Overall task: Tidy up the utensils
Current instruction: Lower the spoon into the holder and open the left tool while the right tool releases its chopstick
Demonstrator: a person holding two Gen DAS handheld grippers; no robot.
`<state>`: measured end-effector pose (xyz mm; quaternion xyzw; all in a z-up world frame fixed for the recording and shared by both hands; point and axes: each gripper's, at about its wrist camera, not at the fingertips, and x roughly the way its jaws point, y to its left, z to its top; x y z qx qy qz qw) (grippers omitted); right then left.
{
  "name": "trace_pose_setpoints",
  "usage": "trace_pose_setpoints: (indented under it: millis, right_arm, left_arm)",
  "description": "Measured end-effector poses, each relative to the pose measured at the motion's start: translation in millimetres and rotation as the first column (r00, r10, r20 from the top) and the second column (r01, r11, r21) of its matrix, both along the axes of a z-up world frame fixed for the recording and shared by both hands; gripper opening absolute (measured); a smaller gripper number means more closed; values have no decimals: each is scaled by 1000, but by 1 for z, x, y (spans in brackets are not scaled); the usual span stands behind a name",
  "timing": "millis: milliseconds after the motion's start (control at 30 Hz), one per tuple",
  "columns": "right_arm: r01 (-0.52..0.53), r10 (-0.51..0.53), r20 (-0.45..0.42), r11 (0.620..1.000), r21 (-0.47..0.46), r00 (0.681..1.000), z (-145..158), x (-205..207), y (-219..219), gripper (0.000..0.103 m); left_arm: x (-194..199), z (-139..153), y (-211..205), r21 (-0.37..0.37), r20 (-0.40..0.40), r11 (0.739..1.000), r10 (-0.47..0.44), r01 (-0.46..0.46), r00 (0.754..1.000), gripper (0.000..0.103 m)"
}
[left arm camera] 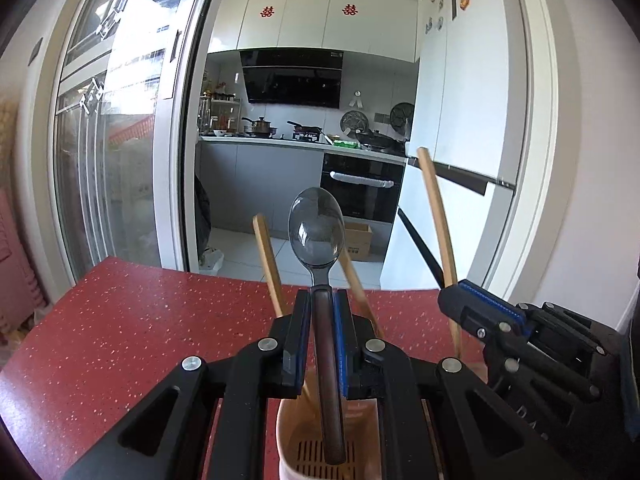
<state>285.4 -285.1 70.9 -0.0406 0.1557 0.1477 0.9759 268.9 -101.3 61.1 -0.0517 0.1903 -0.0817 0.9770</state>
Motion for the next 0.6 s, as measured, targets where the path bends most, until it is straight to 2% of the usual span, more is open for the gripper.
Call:
trace_pose_setpoints:
  millis: [233,433,600]
  right_arm:
    - [-35,34,-17,997,-66,999,-18,-13,9,6]
    - [-52,48,-77,998,-47,996,-24,-8,7,7]
    - [-55,51,-134,998,-23,990,-25,-3,4,8]
  left_arm:
    - [-6,-14,1,29,-40,1000,6,-5,999,41]
    - [-13,-14,2,62,-46,998,10,-7,999,42]
    - [-20,-10,10,50,-57,999,20,-17,998,41]
